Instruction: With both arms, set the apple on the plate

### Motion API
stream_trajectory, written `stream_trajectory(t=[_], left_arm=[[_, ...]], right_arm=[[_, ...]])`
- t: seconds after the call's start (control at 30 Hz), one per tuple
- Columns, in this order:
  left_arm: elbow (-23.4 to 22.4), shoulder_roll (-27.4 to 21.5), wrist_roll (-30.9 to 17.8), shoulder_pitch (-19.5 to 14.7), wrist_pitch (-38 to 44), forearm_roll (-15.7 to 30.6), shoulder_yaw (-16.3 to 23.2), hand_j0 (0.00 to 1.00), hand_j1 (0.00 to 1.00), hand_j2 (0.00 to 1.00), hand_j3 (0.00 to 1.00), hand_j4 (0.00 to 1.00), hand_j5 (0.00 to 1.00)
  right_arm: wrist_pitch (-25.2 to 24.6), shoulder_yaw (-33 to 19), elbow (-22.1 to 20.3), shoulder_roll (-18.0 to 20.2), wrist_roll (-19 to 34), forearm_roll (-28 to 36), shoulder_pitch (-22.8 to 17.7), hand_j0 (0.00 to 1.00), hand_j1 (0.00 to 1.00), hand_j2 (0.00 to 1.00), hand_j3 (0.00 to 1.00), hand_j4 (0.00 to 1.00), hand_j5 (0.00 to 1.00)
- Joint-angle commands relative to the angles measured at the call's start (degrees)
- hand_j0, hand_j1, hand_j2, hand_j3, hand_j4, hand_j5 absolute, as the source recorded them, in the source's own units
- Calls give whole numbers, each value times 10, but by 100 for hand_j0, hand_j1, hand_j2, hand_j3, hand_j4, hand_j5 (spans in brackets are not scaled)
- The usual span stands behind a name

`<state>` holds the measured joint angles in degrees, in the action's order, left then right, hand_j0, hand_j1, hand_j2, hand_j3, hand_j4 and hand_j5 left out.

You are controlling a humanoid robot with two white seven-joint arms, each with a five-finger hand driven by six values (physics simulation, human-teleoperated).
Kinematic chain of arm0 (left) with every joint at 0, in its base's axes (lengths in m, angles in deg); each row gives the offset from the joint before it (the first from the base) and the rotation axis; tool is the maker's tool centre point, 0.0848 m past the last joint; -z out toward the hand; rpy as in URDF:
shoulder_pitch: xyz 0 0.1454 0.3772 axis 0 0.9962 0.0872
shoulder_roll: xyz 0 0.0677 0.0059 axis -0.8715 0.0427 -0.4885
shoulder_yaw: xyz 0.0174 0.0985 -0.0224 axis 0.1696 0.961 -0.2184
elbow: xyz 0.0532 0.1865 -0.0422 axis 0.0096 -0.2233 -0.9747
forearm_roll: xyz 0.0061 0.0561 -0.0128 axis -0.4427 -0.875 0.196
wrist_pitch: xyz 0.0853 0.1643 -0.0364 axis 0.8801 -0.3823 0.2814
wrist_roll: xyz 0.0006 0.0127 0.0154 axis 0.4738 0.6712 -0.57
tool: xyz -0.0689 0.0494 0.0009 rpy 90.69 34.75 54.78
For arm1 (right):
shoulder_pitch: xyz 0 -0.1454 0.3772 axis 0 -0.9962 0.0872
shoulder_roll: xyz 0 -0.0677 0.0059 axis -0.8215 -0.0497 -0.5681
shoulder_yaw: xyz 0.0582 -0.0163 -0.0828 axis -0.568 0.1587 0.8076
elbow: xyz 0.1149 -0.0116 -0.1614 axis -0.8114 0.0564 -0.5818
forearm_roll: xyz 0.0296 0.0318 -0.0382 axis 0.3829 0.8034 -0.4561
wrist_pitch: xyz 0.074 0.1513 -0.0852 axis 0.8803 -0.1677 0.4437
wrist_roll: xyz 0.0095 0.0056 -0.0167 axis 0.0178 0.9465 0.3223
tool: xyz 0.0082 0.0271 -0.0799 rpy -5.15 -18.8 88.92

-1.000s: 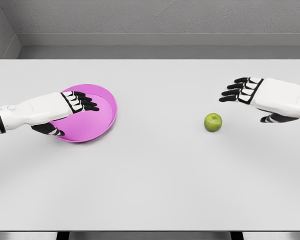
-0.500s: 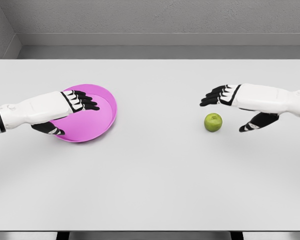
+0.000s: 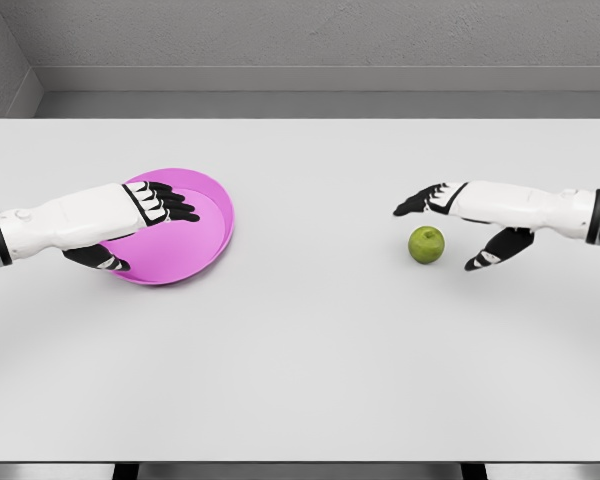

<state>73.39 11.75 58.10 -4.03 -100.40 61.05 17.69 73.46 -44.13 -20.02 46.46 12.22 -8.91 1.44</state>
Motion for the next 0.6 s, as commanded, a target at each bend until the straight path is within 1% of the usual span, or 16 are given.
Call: stream_trajectory(t=[0.0, 0.07, 0.23, 0.33, 0.57], left_arm=[[0, 0, 0, 0, 1, 4, 0, 100, 100, 100, 100, 100, 100], [0, 0, 0, 0, 1, 4, 0, 100, 100, 100, 100, 100, 100], [0, 0, -2, 0, 1, 4, 0, 100, 100, 100, 100, 100, 100], [1, 0, -2, 0, 1, 4, 0, 100, 100, 100, 100, 100, 100], [0, 0, -2, 0, 1, 3, 0, 100, 100, 100, 100, 100, 100]], right_arm=[[-1, 12, 29, -13, 0, -1, 0, 100, 100, 100, 100, 100, 100], [-1, 16, 49, -24, 0, -6, 5, 100, 100, 100, 100, 100, 100], [-1, 27, 57, -32, 0, -10, 7, 100, 100, 100, 100, 100, 100], [-1, 29, 91, -55, 0, -33, 18, 100, 100, 100, 100, 100, 100], [-1, 51, 112, -63, 0, -34, 30, 100, 100, 100, 100, 100, 100]])
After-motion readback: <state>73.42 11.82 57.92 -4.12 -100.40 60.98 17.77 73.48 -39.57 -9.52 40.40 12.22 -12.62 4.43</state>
